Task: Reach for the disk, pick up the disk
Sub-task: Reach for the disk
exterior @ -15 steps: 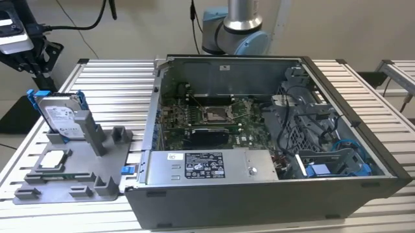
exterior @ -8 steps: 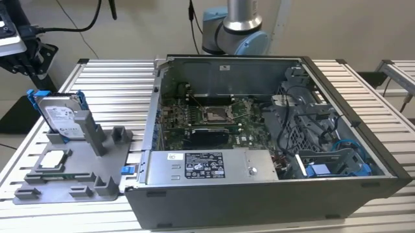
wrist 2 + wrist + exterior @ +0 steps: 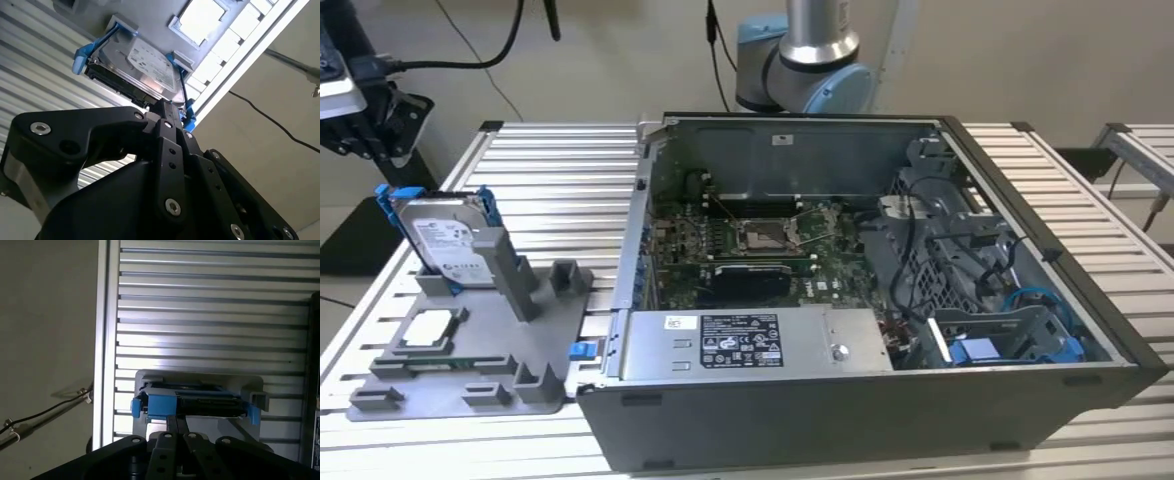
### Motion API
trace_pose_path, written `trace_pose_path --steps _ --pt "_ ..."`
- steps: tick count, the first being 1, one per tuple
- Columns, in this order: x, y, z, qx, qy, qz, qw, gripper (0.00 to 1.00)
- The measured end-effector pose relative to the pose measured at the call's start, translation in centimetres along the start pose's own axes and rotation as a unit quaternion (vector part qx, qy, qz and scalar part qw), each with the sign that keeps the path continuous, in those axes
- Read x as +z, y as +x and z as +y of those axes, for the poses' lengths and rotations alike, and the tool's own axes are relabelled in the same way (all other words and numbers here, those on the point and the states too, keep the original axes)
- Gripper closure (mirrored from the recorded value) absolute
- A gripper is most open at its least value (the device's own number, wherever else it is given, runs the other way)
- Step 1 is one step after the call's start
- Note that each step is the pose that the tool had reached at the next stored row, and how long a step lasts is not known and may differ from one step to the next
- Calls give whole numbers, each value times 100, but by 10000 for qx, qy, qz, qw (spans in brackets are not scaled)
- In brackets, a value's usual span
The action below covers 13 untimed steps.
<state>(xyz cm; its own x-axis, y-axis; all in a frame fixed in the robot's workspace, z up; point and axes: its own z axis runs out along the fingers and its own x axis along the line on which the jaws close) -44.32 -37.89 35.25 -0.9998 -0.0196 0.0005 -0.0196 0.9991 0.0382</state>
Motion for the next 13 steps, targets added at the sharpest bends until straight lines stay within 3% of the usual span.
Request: trace_pose_path --steps 7,13 --pt "0 1 0 -44 0 2 10000 100" --pt "0 2 0 -507 0 19 9987 100"
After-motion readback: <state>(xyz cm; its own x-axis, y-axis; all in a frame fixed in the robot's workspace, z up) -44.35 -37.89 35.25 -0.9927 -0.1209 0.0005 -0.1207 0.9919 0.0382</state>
